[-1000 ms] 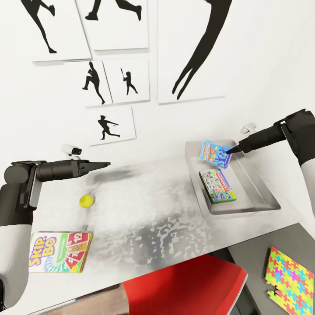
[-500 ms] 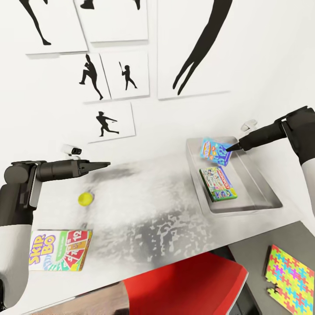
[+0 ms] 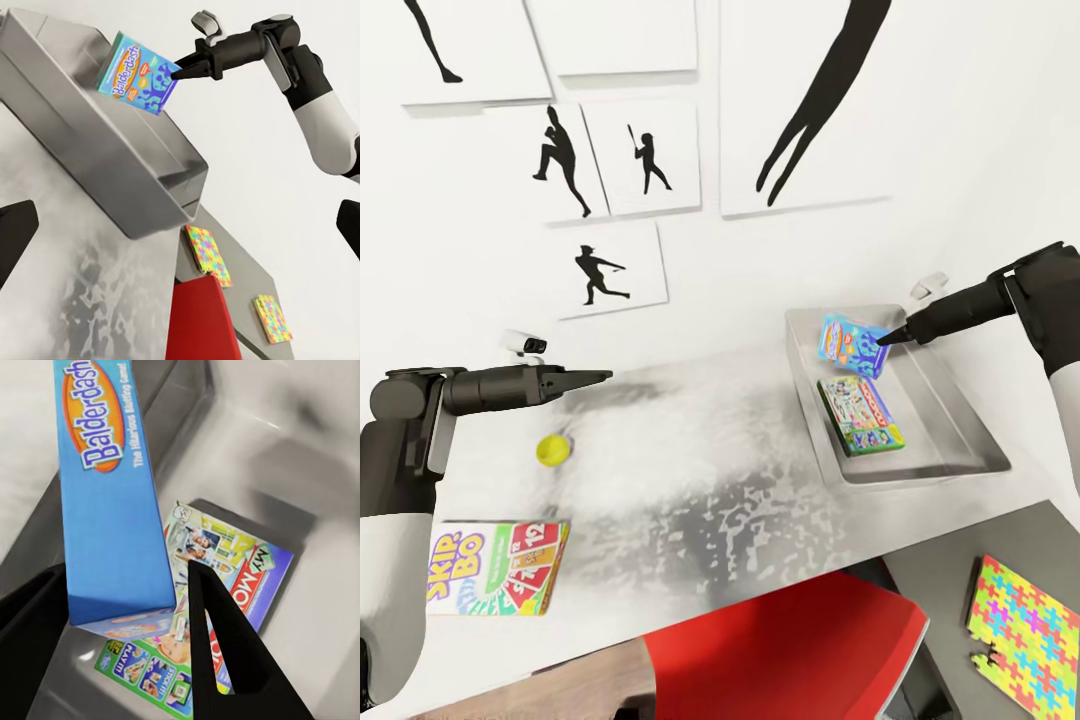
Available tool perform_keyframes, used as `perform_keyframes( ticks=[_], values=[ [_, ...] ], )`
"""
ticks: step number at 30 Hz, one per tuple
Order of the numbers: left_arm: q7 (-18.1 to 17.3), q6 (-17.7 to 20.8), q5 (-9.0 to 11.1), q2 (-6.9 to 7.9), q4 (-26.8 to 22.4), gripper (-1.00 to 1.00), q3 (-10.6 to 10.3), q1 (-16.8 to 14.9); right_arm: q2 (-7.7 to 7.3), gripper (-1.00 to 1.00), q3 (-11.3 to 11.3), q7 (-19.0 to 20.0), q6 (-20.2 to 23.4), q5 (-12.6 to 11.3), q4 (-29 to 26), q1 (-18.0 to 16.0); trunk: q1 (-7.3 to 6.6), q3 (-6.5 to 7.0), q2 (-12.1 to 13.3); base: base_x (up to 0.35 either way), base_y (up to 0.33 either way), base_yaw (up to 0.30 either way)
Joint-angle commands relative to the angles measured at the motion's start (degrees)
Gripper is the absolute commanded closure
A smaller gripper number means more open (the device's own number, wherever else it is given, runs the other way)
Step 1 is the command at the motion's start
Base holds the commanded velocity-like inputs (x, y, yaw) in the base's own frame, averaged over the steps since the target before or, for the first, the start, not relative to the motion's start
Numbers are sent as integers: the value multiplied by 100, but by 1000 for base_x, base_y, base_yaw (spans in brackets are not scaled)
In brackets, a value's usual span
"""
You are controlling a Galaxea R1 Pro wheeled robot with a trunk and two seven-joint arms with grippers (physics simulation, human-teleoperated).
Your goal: Put all the toys in the child's room - the three board games (two on the bed and one on the table), the two jigsaw puzzles on the table, and the tennis ball on the table - inside the toy box on the table in the child's room.
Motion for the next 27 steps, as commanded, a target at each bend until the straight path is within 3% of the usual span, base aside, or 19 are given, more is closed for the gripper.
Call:
perform_keyframes(
  ticks=[1,13,27],
  values=[
    [-24,61,-4,2,-1,-100,-1,-4,-3,100,12,33,44,31,-6,-6,3,-19,-11,0,0,0],
    [-24,61,-4,1,-1,-100,-1,-4,2,100,6,-201,49,31,-7,-6,3,-121,-11,0,0,0],
    [-24,61,-4,1,-1,-100,-1,-4,27,100,4,-331,114,38,-7,-5,3,-134,-11,0,0,0]
  ],
)
